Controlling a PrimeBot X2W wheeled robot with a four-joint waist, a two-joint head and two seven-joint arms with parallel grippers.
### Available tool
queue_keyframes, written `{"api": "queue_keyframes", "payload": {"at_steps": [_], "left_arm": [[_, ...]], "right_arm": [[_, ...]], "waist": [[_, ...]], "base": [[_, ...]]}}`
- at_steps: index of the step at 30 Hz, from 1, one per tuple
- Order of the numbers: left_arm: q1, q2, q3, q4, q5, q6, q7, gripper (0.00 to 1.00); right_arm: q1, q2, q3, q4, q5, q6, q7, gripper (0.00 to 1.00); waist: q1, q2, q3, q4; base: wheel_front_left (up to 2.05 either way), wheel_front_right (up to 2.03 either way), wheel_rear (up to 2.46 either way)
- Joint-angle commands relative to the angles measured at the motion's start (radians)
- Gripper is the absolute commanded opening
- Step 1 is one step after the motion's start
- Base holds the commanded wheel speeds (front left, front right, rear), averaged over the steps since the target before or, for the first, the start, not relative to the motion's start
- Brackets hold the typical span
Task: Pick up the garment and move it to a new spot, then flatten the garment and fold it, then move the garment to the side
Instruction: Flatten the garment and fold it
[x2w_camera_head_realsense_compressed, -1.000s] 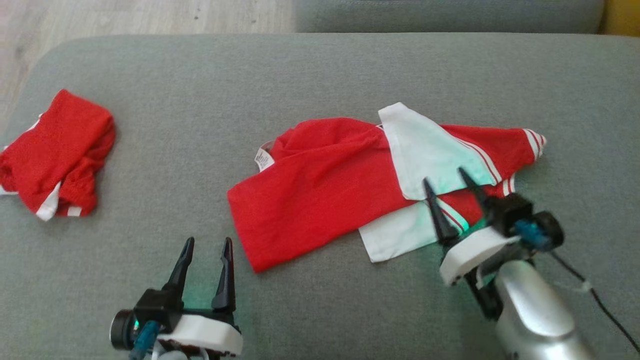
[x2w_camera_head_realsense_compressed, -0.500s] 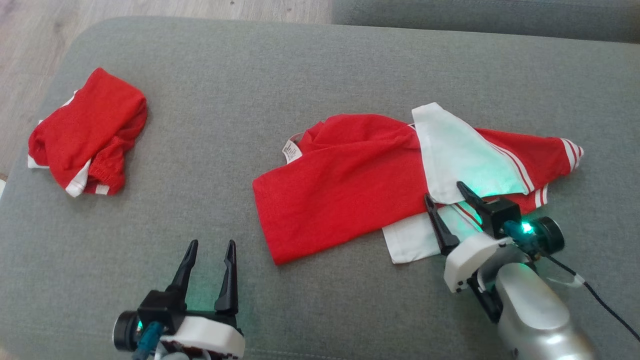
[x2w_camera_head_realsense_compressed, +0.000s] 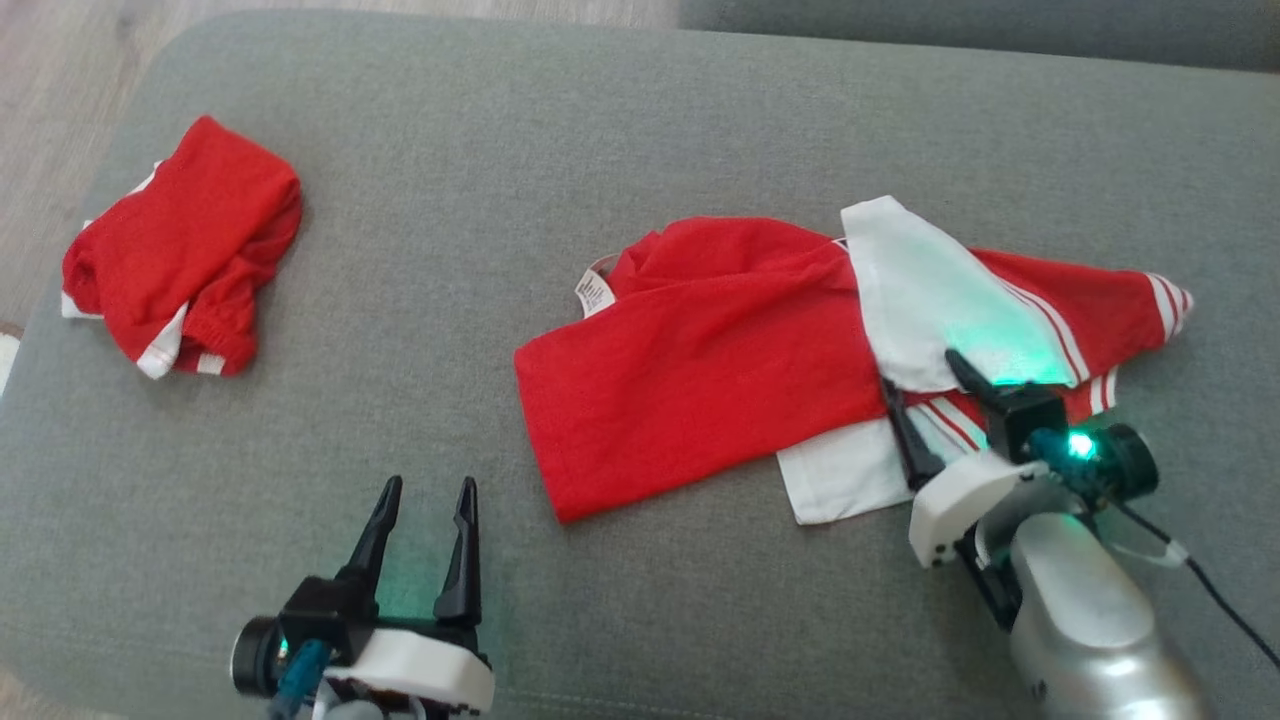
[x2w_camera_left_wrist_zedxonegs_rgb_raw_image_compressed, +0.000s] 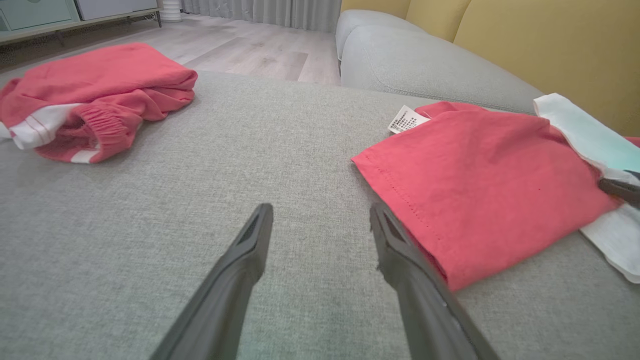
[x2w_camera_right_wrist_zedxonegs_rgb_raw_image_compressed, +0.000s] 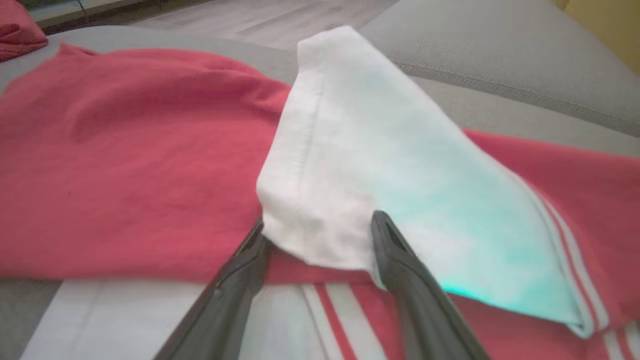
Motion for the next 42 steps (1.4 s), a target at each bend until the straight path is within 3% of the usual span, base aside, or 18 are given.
{"api": "queue_keyframes", "payload": {"at_steps": [1,2,4,5,14,22,26,30,31,32,42], "left_arm": [[-0.042,0.002,0.028,-0.027,0.001,-0.001,-0.005,1.0],[-0.043,0.002,0.029,-0.029,0.001,-0.001,-0.005,1.0],[-0.042,0.002,0.031,-0.032,0.0,-0.002,-0.005,1.0],[-0.041,0.002,0.032,-0.032,0.0,-0.002,-0.005,1.0],[-0.017,0.002,0.051,-0.033,-0.008,0.006,-0.005,1.0],[0.003,0.002,0.073,-0.038,-0.017,0.012,-0.005,1.0],[0.005,0.002,0.078,-0.035,-0.018,0.017,-0.005,1.0],[0.001,0.002,0.077,-0.025,-0.017,0.013,-0.005,1.0],[0.0,0.002,0.077,-0.023,-0.018,0.012,-0.005,1.0],[-0.001,0.002,0.077,-0.02,-0.018,0.011,-0.005,1.0],[-0.068,0.002,0.103,0.016,-0.041,-0.01,-0.005,1.0]], "right_arm": [[-0.034,0.017,0.015,-0.042,-0.005,0.007,-0.006,0.85],[-0.031,0.018,0.012,-0.054,-0.004,0.007,-0.006,0.78],[-0.026,0.02,0.01,-0.07,-0.005,0.007,-0.006,0.46],[-0.023,0.02,0.009,-0.074,-0.005,0.007,-0.006,0.02],[0.037,0.011,-0.011,-0.239,0.017,0.007,-0.006,0.0],[0.261,-0.107,-0.042,-0.478,0.061,0.007,-0.006,0.0],[0.337,-0.143,-0.072,-0.511,0.069,0.007,-0.006,0.0],[0.36,-0.151,-0.105,-0.467,0.06,0.007,-0.006,0.0],[0.36,-0.145,-0.115,-0.444,0.062,0.007,-0.006,0.32],[0.357,-0.138,-0.123,-0.428,0.065,0.007,-0.006,1.0],[0.313,-0.063,-0.092,-0.474,0.089,0.007,-0.006,1.0]], "waist": [[0.0,0.0,0.004,0.003],[0.0,0.0,0.006,0.004],[0.0,0.0,0.007,0.005],[0.0,0.0,0.007,0.005],[0.0,0.0,-0.037,-0.044],[0.0,0.0,-0.103,-0.154],[0.0,0.0,-0.107,-0.195],[0.0,0.0,-0.099,-0.205],[0.0,0.0,-0.097,-0.205],[0.0,0.0,-0.094,-0.202],[0.0,0.0,-0.059,-0.208]], "base": [[0.0,0.0,0.0],[0.0,0.0,0.0],[0.0,0.0,0.0],[0.0,0.0,0.0],[0.0,0.0,0.0],[0.0,0.0,0.0],[0.0,0.0,0.0],[0.0,0.0,0.0],[0.0,0.0,0.0],[0.0,0.0,0.0],[0.0,0.0,0.0]]}}
